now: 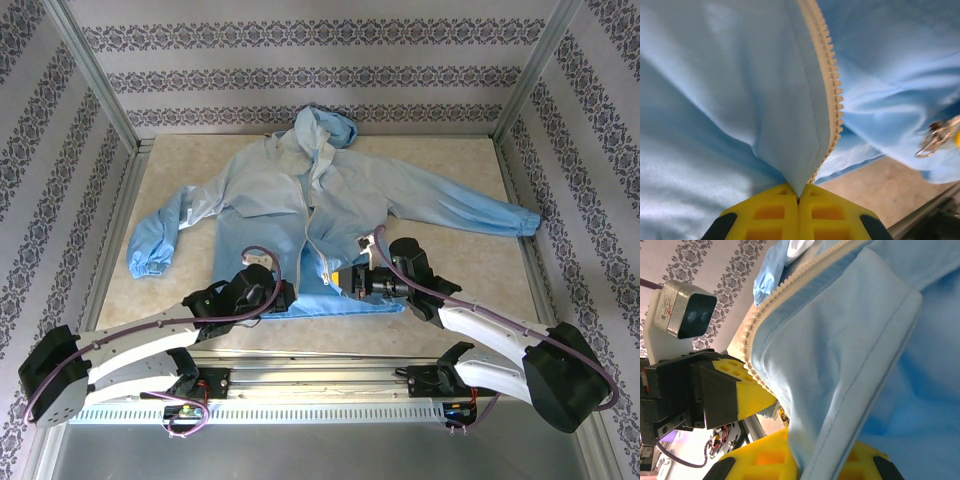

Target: Zip up the jacket

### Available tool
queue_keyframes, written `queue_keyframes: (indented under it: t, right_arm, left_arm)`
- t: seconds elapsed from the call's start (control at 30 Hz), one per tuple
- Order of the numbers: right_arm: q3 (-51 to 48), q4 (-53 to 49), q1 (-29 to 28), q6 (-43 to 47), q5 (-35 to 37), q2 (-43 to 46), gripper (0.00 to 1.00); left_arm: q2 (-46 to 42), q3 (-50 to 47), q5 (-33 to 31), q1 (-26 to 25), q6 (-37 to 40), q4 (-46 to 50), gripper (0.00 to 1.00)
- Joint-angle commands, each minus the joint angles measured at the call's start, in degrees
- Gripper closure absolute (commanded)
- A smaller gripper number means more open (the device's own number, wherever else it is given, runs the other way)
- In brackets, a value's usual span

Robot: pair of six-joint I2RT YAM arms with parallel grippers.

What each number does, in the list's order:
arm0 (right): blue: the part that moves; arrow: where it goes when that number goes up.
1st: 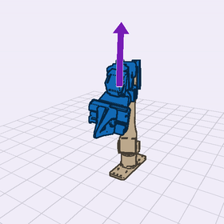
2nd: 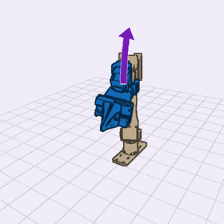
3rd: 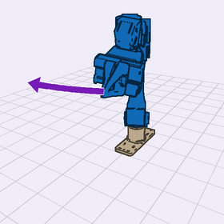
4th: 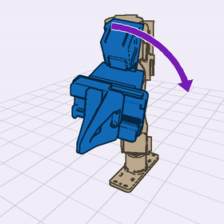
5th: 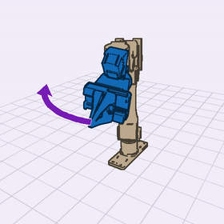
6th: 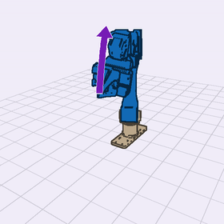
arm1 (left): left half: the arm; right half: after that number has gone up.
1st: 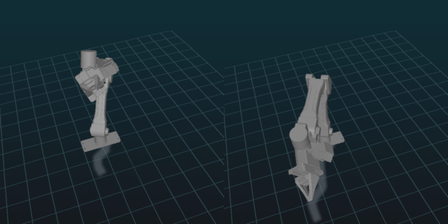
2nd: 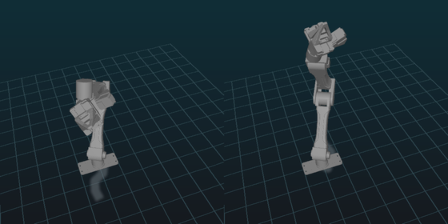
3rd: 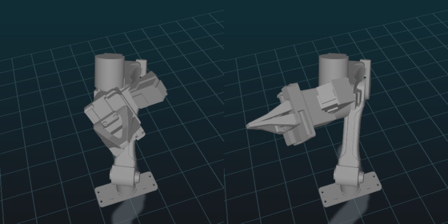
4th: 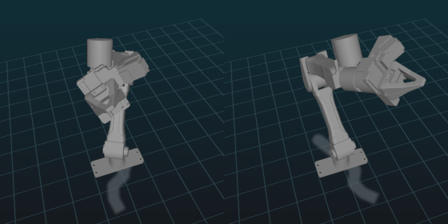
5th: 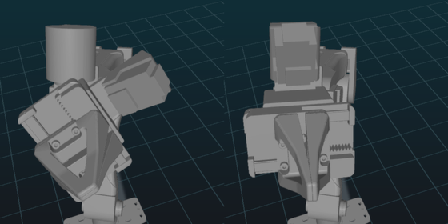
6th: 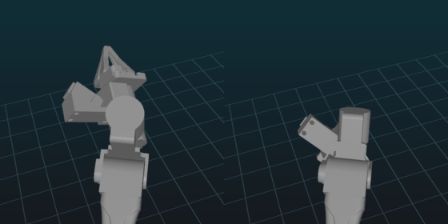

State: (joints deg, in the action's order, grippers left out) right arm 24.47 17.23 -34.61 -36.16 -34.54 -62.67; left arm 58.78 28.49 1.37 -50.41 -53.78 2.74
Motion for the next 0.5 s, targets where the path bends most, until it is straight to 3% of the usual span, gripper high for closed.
queue_keyframes:
  t: [0.0,0.27,0.47]
  right_arm:
    - [2.41,4.22,0.34,-2.43,-1.81,0.30,1.00]
    - [3.53,5.44,0.30,-6.93,-3.16,0.71,1.00]
    - [2.61,5.48,0.27,-8.07,-2.90,1.65,1.00]
  left_arm:
    - [0.23,-0.24,3.28,1.08,3.36,-12.36,1.00]
    - [4.05,-1.17,4.17,2.51,9.74,-30.59,1.00]
    - [3.84,-3.80,3.32,3.19,11.89,-38.19,1.00]
